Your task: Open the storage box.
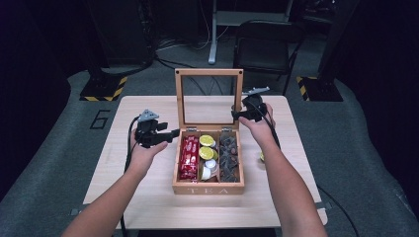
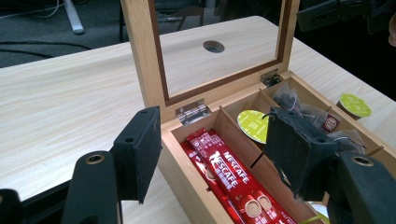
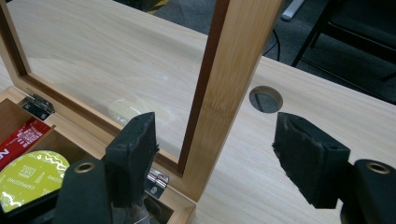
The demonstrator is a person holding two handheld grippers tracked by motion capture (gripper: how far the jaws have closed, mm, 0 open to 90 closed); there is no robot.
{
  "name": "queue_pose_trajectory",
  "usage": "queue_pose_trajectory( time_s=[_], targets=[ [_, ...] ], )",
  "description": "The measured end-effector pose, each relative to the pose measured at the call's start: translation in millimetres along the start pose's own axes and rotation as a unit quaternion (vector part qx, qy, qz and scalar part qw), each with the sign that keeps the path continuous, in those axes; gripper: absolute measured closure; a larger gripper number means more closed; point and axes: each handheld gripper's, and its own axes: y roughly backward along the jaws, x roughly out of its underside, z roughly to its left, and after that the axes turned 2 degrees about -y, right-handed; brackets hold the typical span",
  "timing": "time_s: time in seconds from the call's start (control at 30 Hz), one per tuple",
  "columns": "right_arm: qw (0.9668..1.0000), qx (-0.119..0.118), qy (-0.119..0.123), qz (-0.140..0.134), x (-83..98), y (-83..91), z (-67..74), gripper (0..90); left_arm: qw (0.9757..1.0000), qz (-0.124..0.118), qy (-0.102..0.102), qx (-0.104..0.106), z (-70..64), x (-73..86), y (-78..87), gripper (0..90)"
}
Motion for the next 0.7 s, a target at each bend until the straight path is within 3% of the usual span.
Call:
queue_pose_trajectory(
  time_s=[0.4,0.7],
  targets=[
    [1.0,-0.008,-0.005,-0.001,-0.2,-7.6,-1.4,29.6,1.0,0.0,0.002,-0.001,1.4,1.7,1.8,36.1],
    [0.9998,-0.022,-0.005,0.0,-0.4,-13.5,5.0,29.5,1.0,-0.001,0.005,-0.003,3.8,5.0,3.6,36.1]
  ],
)
